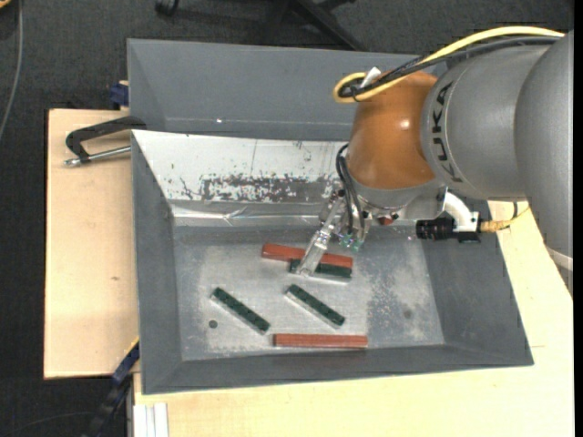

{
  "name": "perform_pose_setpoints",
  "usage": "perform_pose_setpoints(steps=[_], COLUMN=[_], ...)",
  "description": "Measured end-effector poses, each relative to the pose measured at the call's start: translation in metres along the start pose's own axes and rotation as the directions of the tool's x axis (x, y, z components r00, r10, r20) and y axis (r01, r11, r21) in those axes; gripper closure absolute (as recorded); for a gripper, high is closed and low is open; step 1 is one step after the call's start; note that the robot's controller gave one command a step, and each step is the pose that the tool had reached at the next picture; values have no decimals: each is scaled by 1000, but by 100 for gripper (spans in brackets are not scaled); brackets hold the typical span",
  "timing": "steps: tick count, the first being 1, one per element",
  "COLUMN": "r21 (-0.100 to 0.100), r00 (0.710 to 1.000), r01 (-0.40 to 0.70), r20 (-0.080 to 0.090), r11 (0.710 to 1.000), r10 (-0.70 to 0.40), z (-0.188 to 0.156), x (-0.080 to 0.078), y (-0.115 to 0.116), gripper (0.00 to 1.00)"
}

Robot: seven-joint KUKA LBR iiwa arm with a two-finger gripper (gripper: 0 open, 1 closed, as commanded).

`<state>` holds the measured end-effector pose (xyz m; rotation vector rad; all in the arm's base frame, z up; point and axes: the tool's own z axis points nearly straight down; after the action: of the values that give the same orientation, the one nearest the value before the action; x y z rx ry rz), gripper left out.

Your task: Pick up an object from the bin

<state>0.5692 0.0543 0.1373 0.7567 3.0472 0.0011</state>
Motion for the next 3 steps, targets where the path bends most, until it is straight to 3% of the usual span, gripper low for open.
perform_pose_setpoints(steps=[1, 2, 3], r21=[2, 1, 1], r00=[997, 993, 993], r01=[-75, -120, -120], r20=[-4, -3, -3], r11=[997, 993, 993], r10=[75, 120, 120], z=[46, 66, 66], x=[-7, -10, -10], y=[-17, -21, -21], gripper=[0, 100, 100])
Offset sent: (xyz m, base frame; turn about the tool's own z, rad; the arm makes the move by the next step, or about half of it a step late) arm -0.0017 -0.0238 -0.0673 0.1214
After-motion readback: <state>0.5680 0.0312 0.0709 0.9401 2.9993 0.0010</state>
